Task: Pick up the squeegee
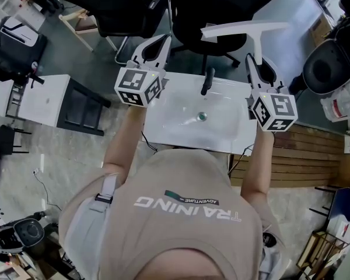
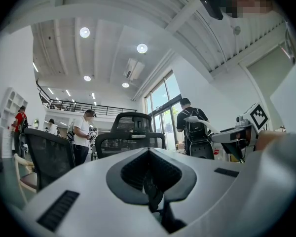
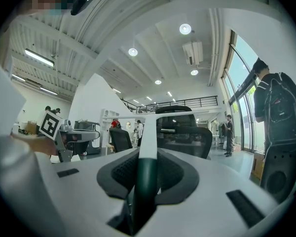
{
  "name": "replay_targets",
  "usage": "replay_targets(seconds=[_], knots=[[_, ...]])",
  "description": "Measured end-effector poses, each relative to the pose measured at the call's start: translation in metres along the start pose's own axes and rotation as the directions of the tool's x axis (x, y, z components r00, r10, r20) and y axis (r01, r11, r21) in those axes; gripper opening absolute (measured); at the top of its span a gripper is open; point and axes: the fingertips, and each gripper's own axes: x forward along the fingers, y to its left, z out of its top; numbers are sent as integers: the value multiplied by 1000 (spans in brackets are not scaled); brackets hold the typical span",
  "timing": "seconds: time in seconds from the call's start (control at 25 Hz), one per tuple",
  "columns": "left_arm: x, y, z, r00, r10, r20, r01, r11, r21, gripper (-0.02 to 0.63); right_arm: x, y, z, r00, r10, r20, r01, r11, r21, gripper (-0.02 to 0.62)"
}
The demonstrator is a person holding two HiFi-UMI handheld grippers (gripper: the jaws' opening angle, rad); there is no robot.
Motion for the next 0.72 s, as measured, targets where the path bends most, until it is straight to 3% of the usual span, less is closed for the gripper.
replay_targets(seconds=[0.72], knots=[[-3, 3, -3, 1000, 3, -3, -3, 1000, -5, 12, 0, -2, -3, 1000, -15, -2, 15, 1000, -1, 87]])
